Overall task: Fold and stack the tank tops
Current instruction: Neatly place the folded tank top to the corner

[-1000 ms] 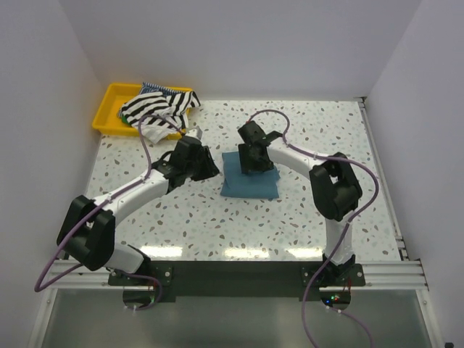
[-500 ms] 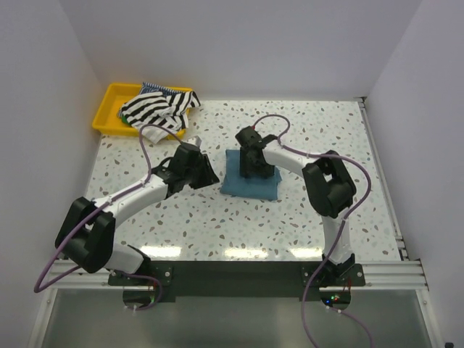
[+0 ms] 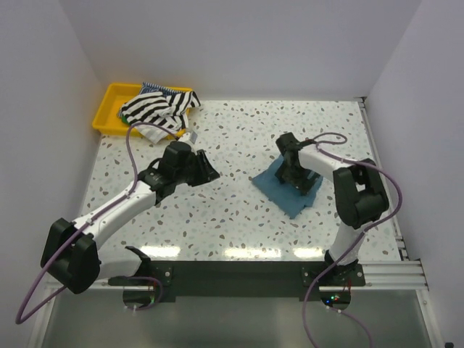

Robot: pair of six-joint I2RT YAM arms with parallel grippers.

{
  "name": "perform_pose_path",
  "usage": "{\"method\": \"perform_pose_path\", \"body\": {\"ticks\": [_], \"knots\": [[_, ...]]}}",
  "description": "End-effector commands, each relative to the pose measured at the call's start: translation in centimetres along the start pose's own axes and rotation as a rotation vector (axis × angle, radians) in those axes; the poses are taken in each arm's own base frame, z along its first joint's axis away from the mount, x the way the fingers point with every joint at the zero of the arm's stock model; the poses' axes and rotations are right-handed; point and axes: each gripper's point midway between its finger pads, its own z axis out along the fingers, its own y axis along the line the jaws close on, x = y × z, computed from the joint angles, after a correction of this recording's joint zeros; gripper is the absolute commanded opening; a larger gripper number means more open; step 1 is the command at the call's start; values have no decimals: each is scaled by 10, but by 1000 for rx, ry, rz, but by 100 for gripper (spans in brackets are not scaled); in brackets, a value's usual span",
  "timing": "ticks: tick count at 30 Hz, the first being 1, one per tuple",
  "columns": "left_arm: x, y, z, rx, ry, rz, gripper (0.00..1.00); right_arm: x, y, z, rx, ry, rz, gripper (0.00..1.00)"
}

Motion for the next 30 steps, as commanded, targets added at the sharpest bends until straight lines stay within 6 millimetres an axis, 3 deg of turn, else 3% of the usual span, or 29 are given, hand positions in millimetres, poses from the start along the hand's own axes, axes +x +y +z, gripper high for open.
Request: {"method": "perform_pose_path", "body": {"ticks": [1,7,13,22,30], "knots": [[-2,-12,-13,58,4,27,41,9,-82,5,257,83,139,89],[0,-21,-20,104,19,37,41,11,-146,9,349,179,320,90],[1,-30,-24,144,31,48,40,1,-193,13,357,202,505,90],[2,-37,-28,179,43,56,40,-38,-242,17,375,171,644,90],[-2,-44,-32,197,39,69,40,-63,-269,24,398,127,695,90]]}}
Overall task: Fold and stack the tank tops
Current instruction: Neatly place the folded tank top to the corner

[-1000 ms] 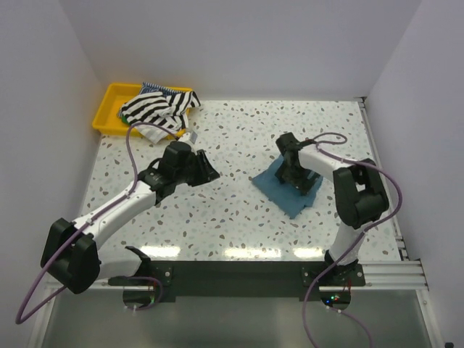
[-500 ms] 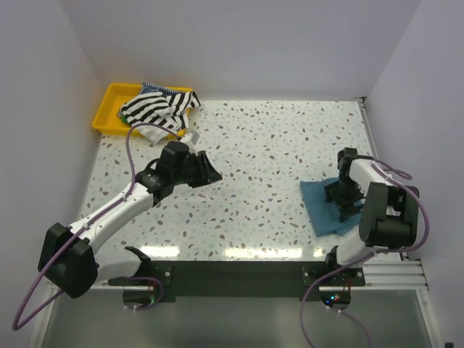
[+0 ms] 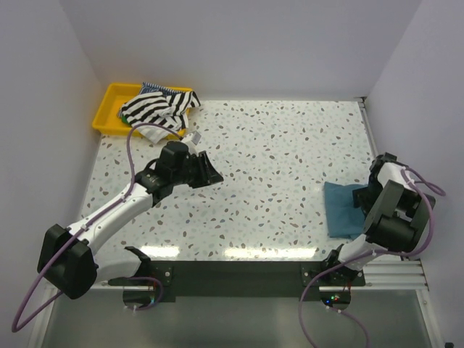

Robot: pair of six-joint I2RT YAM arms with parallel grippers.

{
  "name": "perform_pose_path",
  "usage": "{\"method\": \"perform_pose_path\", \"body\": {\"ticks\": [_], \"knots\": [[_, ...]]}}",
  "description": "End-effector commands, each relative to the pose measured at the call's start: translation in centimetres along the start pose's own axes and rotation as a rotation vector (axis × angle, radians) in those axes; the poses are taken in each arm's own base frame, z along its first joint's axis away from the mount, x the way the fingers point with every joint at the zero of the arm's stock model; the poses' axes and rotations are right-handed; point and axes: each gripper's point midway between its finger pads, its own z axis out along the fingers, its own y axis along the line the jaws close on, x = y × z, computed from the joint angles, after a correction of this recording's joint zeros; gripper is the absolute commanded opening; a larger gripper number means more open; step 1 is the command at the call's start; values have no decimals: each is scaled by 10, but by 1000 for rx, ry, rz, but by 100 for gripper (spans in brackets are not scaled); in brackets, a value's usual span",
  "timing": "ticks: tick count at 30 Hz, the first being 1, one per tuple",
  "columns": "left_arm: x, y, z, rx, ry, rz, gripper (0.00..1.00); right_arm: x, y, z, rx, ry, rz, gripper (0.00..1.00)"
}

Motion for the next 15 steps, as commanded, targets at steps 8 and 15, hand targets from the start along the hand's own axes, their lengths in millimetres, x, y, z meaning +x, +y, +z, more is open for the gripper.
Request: {"method": "perform_pose_path", "body": {"ticks": [8,15], "knots": [[-19,-24,-14,62,-40,45,40,-51,11,-20,-22,-171,18,90],[-25,-30,-17,75,-56,44,40,-46,12,-47,-189,-204,53,89]]}}
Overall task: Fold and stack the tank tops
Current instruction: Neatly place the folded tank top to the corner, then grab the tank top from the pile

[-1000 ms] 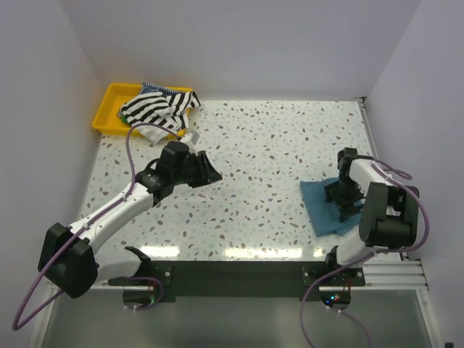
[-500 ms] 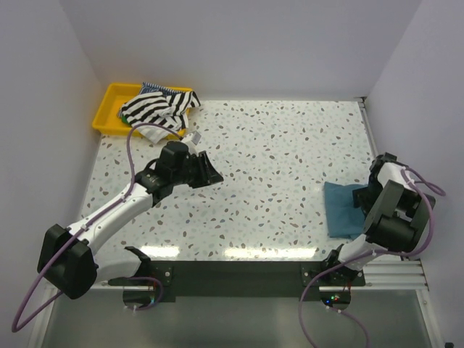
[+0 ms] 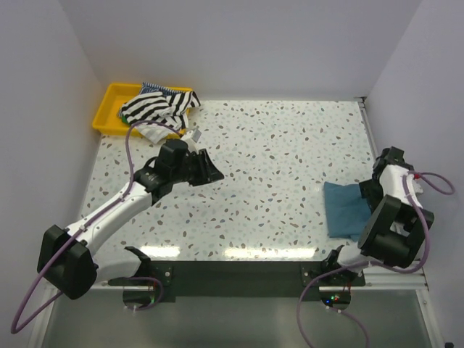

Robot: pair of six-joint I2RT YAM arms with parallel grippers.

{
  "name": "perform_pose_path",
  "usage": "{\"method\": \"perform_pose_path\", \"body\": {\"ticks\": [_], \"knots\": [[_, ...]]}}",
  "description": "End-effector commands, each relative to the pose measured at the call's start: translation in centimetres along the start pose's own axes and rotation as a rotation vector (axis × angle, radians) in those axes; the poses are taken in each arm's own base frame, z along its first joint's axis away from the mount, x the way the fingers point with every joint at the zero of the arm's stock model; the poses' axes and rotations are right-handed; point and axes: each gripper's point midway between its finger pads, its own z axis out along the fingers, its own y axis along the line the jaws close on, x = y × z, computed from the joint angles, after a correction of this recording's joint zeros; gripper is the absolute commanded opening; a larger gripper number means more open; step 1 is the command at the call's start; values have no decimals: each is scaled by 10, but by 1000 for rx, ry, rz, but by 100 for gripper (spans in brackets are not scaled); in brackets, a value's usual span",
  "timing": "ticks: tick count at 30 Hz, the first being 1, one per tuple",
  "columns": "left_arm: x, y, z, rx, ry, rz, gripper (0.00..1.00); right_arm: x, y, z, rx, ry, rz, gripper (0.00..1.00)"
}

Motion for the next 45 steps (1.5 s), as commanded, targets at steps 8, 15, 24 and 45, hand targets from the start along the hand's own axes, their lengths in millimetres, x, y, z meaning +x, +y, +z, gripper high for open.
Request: {"method": "perform_pose_path", "body": {"ticks": [8,15,24,45], "knots": [[-32,-27,-19,46,-96,42,41,-4,33,-110,-338,-261,-63,91],[-68,-8,-24,-82,-224,45,43,97,102,-218,-750,-322,-371,89],[-183,73,-17,-439,-515,-68,54,293,140,-324,-1189,-276,-955,89],[-346,282,88,-864,-682,-178,63,385,133,-282,-1181,-210,-1348,90]]}}
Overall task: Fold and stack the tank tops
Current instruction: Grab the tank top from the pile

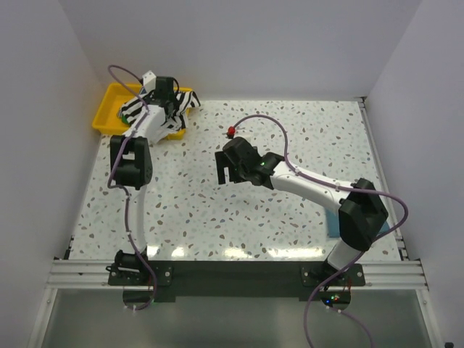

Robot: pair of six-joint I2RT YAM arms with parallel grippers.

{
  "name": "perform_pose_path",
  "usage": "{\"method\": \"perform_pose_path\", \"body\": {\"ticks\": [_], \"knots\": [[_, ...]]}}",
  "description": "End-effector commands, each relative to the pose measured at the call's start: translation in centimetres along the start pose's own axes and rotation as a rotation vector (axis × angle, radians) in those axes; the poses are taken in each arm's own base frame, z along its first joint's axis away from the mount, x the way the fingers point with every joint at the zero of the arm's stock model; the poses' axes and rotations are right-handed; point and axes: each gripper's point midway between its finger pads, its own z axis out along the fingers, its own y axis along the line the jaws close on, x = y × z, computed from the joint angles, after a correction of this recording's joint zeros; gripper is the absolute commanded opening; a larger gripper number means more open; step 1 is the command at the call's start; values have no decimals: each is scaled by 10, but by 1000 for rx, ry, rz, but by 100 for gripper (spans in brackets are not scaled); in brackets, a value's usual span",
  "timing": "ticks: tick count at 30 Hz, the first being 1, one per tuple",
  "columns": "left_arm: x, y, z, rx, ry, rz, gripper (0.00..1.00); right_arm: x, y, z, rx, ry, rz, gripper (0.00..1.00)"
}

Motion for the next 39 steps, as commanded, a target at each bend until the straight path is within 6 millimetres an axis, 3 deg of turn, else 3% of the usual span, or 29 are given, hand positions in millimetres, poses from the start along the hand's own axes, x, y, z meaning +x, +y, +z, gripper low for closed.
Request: {"method": "perform_pose_path", "body": {"ticks": [1,3,9,13,19,22,24,25,28,31,35,38,39], "knots": [[-27,-4,6,7,-79,-30,63,-3,5,5,-18,-6,-19,90],[-19,-3,14,12,-68,-32,60,2,2,9,-8,5,-19,90],[-14,-1,15,22,-62,-44,37,9,-4,13,24,15,-21,90],[-32,-6,2,48,-102,-48,31,9,-6,14,29,16,-27,89],[-84,-19,-31,97,-202,-44,15,11,-6,16,35,20,-28,90],[-124,-26,-59,128,-280,-44,8,11,-7,16,37,23,-30,89],[-159,-35,-90,188,-338,-49,0,11,-7,15,38,20,-29,89],[-162,-36,-92,197,-339,-46,0,11,-7,14,39,21,-29,89],[-197,-49,-133,289,-392,-51,0,7,-10,13,53,8,-26,89],[-214,-64,-164,393,-411,-52,0,-4,-16,8,82,-21,-29,90],[-239,-85,-226,547,-438,-75,0,-28,-27,-4,127,-76,-10,90],[-238,-102,-271,645,-433,-81,0,-44,-47,-13,173,-111,25,90],[-238,-103,-277,651,-441,-83,0,-46,-51,-14,174,-112,37,90]]}}
